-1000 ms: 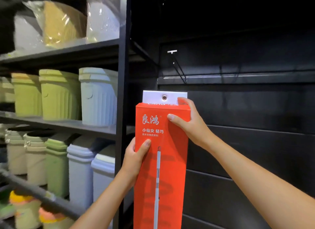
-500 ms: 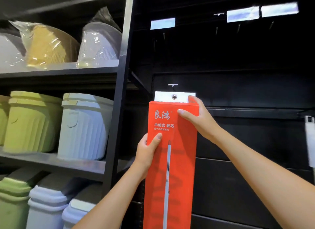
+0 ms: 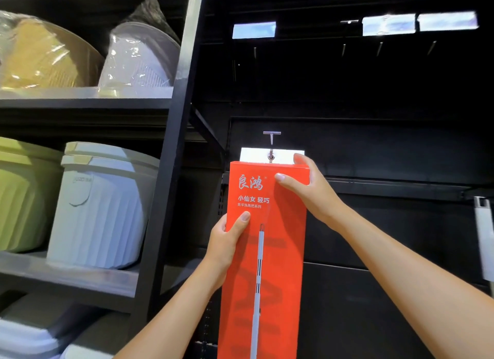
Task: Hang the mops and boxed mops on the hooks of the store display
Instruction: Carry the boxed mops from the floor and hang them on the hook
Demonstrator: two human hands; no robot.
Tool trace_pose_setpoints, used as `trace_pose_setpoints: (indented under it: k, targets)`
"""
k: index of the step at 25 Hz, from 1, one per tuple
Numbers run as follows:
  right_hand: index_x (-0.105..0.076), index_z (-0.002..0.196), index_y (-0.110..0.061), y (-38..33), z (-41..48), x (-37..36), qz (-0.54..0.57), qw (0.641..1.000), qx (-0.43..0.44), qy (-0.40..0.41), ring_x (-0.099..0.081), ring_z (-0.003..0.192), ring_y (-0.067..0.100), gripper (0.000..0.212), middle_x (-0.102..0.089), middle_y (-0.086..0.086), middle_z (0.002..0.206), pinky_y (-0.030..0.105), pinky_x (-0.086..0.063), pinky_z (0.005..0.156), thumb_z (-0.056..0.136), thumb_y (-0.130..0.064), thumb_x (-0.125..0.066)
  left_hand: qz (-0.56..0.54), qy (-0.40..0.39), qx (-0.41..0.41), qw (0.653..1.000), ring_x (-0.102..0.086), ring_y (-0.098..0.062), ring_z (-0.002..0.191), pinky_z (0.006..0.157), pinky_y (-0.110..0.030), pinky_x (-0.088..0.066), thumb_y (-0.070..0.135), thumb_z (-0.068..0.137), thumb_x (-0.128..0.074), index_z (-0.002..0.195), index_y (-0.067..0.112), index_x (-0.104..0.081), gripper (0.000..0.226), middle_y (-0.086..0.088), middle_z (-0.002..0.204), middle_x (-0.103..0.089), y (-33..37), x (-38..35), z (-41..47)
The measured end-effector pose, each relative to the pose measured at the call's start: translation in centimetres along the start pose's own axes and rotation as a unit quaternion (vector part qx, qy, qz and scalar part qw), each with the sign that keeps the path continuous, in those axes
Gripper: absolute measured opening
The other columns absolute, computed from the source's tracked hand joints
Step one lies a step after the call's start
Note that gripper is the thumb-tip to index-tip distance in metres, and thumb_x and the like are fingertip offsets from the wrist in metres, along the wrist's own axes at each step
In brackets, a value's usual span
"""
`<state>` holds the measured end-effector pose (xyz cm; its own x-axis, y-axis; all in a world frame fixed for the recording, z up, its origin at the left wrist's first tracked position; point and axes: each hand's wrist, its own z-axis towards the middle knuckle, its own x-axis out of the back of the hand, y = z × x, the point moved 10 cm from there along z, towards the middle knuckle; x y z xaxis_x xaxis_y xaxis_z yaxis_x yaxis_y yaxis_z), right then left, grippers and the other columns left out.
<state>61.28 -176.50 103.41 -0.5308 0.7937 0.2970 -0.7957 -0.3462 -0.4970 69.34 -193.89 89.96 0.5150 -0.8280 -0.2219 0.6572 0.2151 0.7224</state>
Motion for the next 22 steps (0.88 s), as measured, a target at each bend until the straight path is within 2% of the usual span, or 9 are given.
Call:
trace_pose_setpoints:
  k: [7,10,13,22]
  targets:
    - [-0.027,0.156,-0.026,5.6,1.9,-0.6,-0.025,0.999,-0.043,0.006,-0.069,0.108,0.008,0.091,-0.059,-0.009,0.13,0.02,-0.057,0.077,0.084,-0.048,-0.078,-0.012,-0.008,0.038,0.999,-0.077,-0.034,0.104,0.097,-0.058,-0.059,0.058,0.083,-0.072,0.127,0.017,-0.067,0.06,-0.011,0.114,-0.08,-4.9,0.9,3.0]
    - [-0.029,0.156,-0.025,8.6,3.6,-0.4,-0.04,0.998,-0.055,0.008,-0.068,0.114,0.01,0.1,-0.059,-0.005,0.136,0.032,-0.058,0.093,0.077,-0.058,-0.081,-0.013,-0.007,0.047,0.999,-0.077,-0.034,0.104,0.096,-0.056,-0.06,0.058,0.08,-0.074,0.126,0.017,-0.069,0.062,-0.01,0.113,-0.08,-6.9,0.8,5.2]
    - [-0.032,0.154,-0.027,12.0,5.3,-0.3,-0.041,0.997,-0.064,0.007,-0.069,0.114,0.012,0.102,-0.062,-0.005,0.135,0.042,-0.057,0.099,0.072,-0.062,-0.083,-0.016,0.001,0.056,0.998,-0.078,-0.035,0.102,0.094,-0.055,-0.06,0.059,0.078,-0.076,0.125,0.015,-0.07,0.065,-0.012,0.112,-0.08,-9.4,0.8,7.4]
    - [-0.027,0.156,-0.035,20.7,9.3,-0.3,-0.034,0.997,-0.073,-0.012,-0.064,0.118,0.013,0.112,-0.055,-0.006,0.142,0.042,-0.055,0.103,0.063,-0.073,-0.078,0.02,0.041,0.06,0.997,-0.078,-0.032,0.101,0.096,-0.054,-0.06,0.06,0.072,-0.076,0.123,0.017,-0.071,0.067,-0.01,0.11,-0.081,-14.9,0.9,12.8]
